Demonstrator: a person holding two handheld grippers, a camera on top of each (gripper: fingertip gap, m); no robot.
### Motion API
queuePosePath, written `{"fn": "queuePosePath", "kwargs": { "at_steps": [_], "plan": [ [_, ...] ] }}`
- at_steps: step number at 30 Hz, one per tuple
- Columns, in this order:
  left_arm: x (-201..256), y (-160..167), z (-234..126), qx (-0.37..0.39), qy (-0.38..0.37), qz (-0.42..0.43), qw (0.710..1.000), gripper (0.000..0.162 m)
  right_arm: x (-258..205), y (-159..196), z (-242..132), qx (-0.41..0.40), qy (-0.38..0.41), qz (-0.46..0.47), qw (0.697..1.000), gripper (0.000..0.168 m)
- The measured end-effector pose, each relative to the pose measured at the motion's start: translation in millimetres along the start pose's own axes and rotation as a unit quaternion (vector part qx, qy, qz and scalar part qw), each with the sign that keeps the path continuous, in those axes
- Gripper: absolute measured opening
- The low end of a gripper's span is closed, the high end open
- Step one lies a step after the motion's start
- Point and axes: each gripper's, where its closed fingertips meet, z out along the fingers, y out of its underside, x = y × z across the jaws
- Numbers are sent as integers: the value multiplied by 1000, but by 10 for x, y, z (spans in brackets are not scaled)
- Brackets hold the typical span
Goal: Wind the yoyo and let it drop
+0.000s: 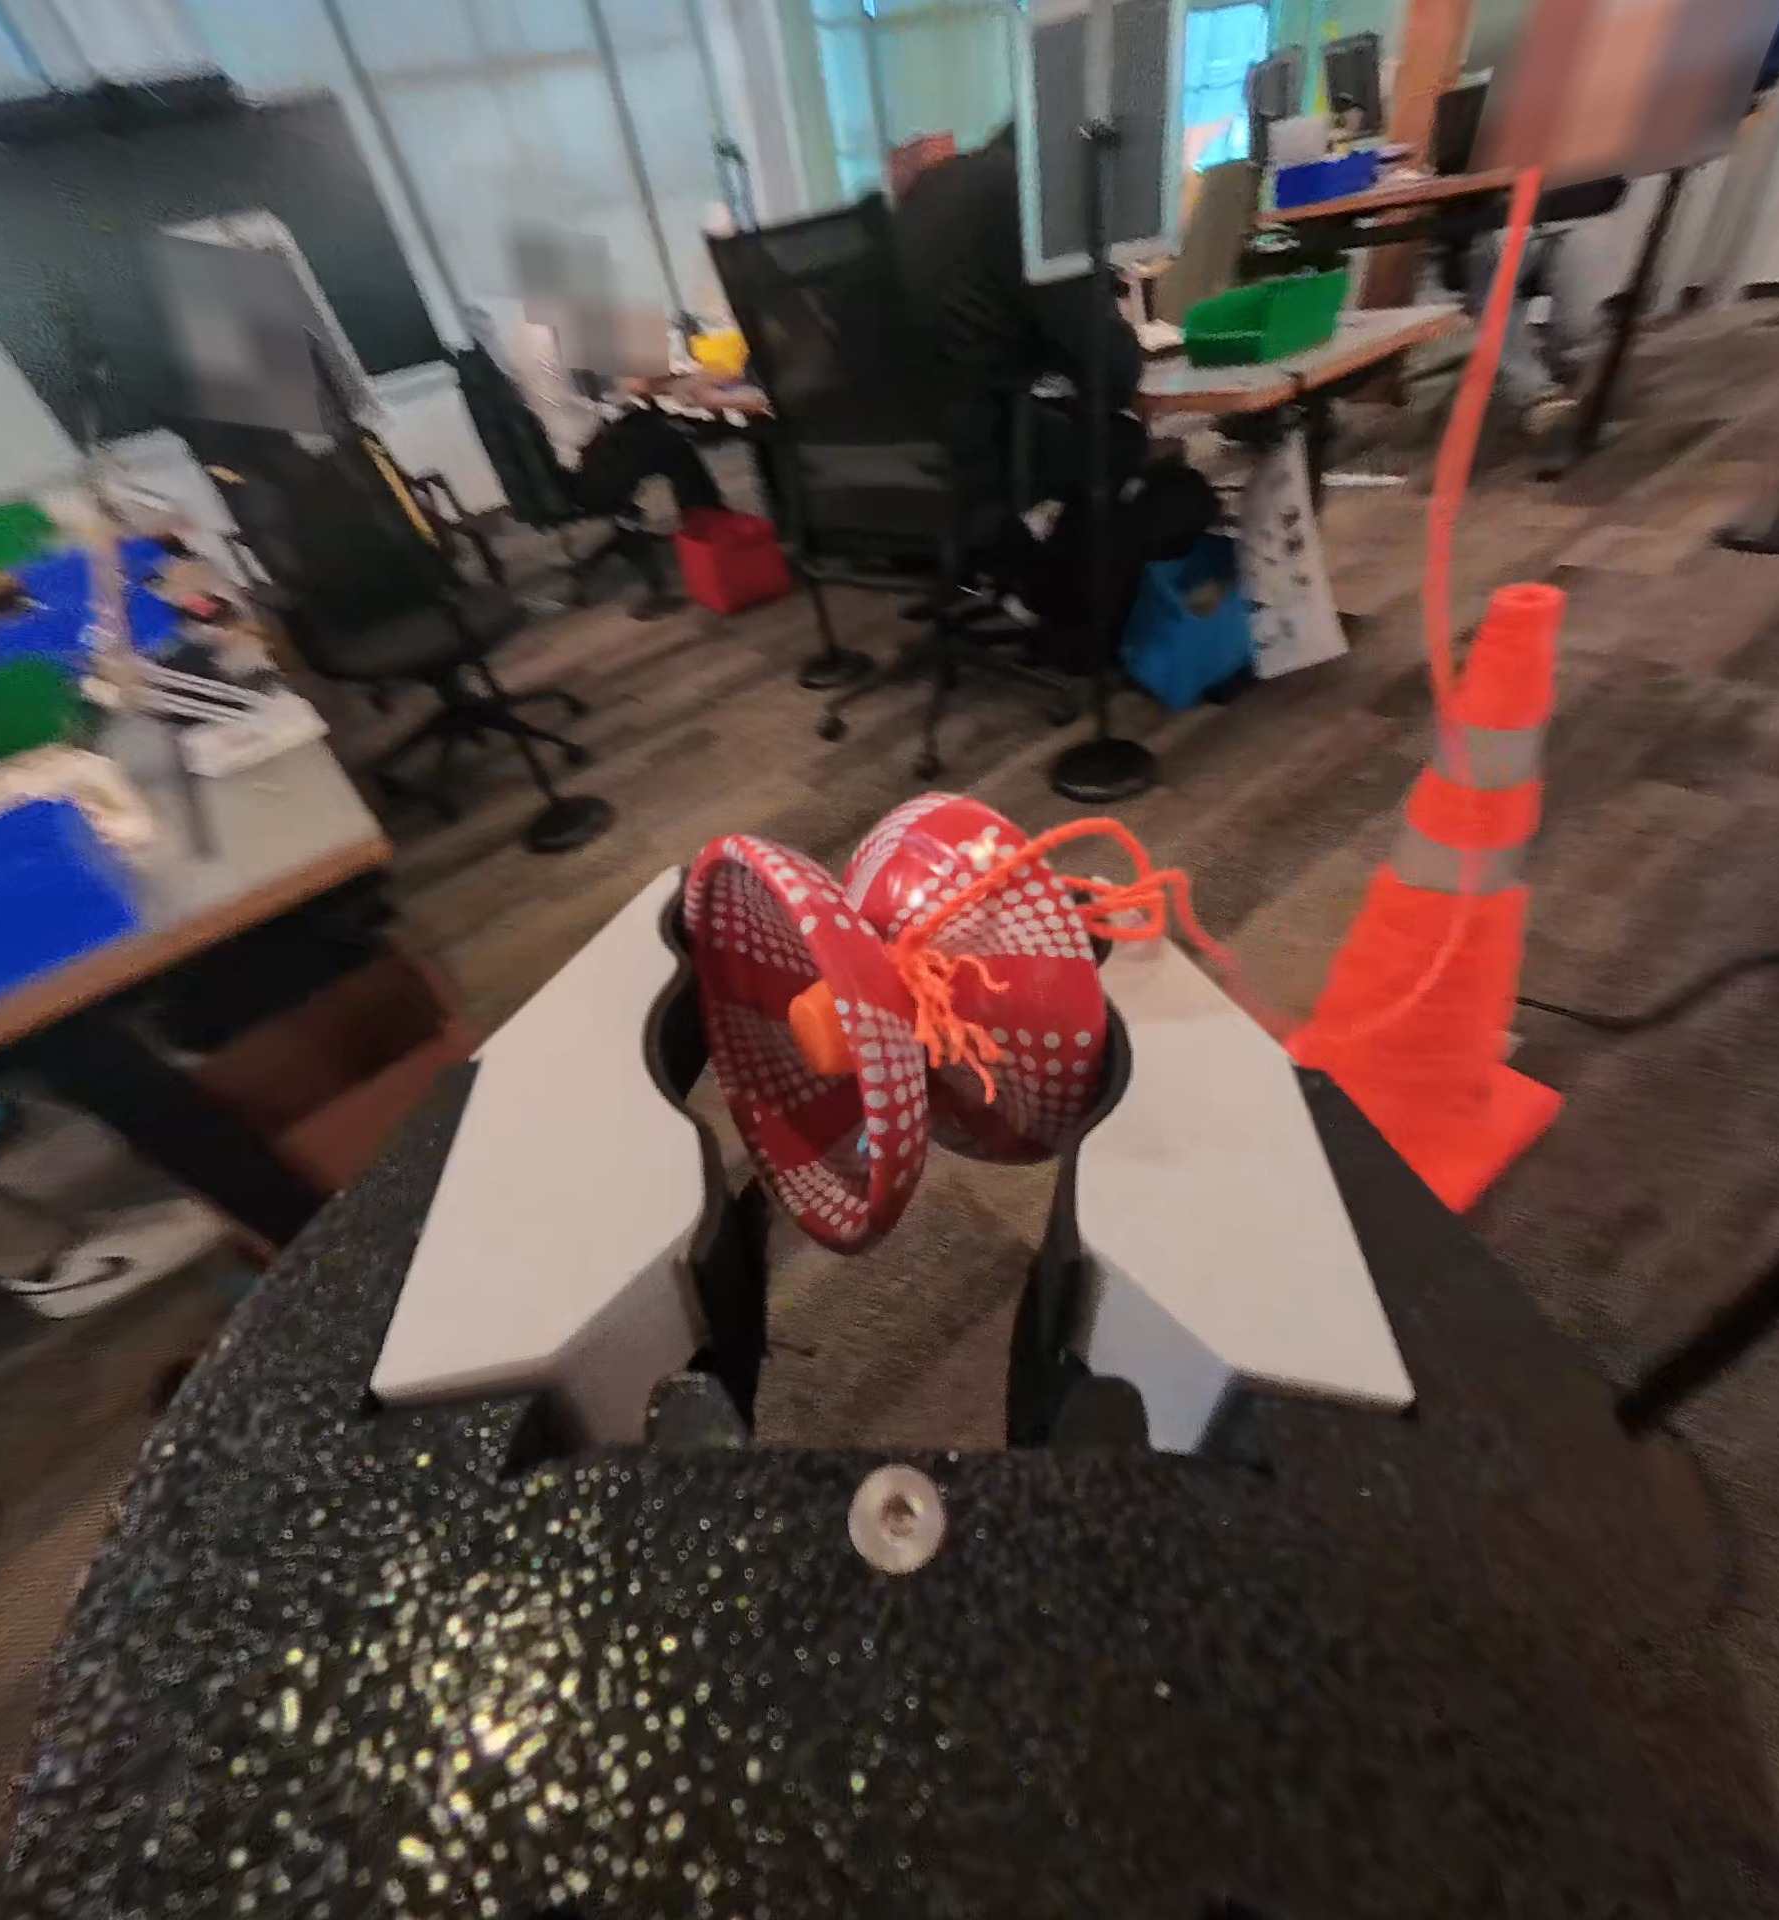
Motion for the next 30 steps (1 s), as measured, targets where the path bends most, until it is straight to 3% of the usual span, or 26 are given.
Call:
{"fn": "queuePosePath", "kwargs": {
  "at_steps": [3, 4, 6, 9, 11, 13, 16, 19, 21, 23, 25, 27, 29, 30],
  "plan": [
    [-512, -533, -273, 33, -40, 38, 998, 69, -1361, 814, -62, -33, -168, 56, 984, 1],
    [-638, -730, -365, 45, -48, 48, 997, 69, -1920, 1072, -139, -38, -236, 56, 969, 13],
    [-752, -1123, -551, 75, -36, 59, 995, 69, -3022, 1666, -334, -83, -360, 83, 926, 36],
    [-824, -1624, -860, 118, -15, 60, 991, 68, -4352, 2677, -720, -244, -471, 161, 832, 71],
    [-917, -1859, -1088, 138, -31, 65, 988, 69, -4891, 3215, -1084, -351, -496, 168, 776, 67],
    [-1112, -2031, -1329, 149, -89, 76, 982, 68, -5156, 3509, -1385, -407, -505, 152, 746, 69],
    [-1495, -2215, -1767, 163, -219, 73, 959, 69, -5097, 3734, -1586, -456, -481, 129, 737, 73],
    [-1606, -2377, -2202, 190, -316, 57, 928, 69, -4752, 3769, -1593, -489, -435, 117, 747, 68],
    [-1535, -2395, -2268, 183, -330, 51, 924, 68, -4556, 3619, -1475, -466, -421, 115, 769, 66],
    [-1316, -2404, -2097, 170, -277, 45, 945, 69, -4375, 3249, -1130, -364, -399, 112, 834, 66],
    [-892, -2480, -1825, 187, -158, 31, 969, 69, -4138, 2636, -692, -196, -350, 94, 911, 66],
    [-554, -2540, -1632, 196, -67, 4, 978, 70, -3826, 2094, -363, -62, -263, 60, 961, 53],
    [-440, -2557, -1527, 186, -53, 13, 981, 69, -3906, 1800, -342, -14, -315, 61, 947, 52],
    [-426, -2559, -1498, 177, -56, 23, 982, 69, -4064, 1697, -431, -4, -393, 98, 914, 51]
  ]
}}
